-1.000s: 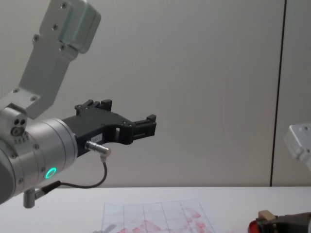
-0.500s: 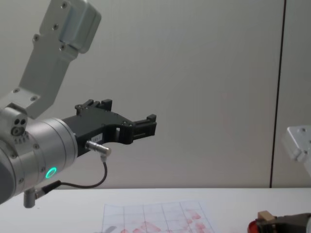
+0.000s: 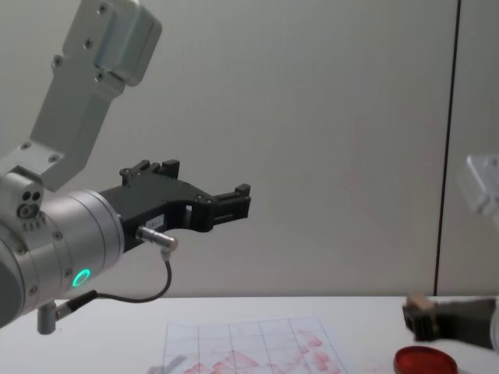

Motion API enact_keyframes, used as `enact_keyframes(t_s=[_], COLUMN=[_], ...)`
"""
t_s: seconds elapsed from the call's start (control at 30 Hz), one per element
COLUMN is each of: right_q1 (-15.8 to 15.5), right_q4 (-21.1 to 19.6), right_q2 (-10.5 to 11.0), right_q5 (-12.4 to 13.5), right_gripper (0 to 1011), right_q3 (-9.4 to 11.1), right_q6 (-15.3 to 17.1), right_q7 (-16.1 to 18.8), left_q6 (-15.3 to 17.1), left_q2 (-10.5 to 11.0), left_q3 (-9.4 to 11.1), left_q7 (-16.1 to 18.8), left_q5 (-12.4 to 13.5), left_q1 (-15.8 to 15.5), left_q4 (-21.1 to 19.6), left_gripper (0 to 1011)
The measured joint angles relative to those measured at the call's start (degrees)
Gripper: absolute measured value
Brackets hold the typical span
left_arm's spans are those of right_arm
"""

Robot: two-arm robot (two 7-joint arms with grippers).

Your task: Use the one hand to pick up the stamp and affix it onto the A4 paper.

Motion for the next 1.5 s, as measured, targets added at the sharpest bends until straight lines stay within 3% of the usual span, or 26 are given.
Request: enact_keyframes(t_s=[0.33, 0.57, 0.9, 1.5], right_q1=[-1.1, -1.4, -1.1, 0.5], right_q4=[-5.6, -6.2, -2.9, 4.4], right_q2=[-0.1, -0.9, -2.6, -4.4], right_q5=[-0.3, -0.7, -2.5, -4.8], right_gripper=[220, 220, 220, 220], right_q3=[-0.8, -1.9, -4.0, -5.6], right_q6=[-0.9, -0.4, 0.4, -0.6], right_q7=[2.1, 3.8, 6.1, 8.1], left_q6=[0.0, 0.0, 0.0, 0.0], left_q2=[0.0, 0.0, 0.0, 0.0], left_q3=[0.0, 0.0, 0.0, 0.0], left_q7=[0.0, 0.0, 0.0, 0.0], left_q5=[0.0, 0.0, 0.0, 0.0], left_q1=[0.0, 0.0, 0.0, 0.0], left_q4=[0.0, 0.0, 0.0, 0.0], left_gripper=[1001, 1001, 1001, 1001])
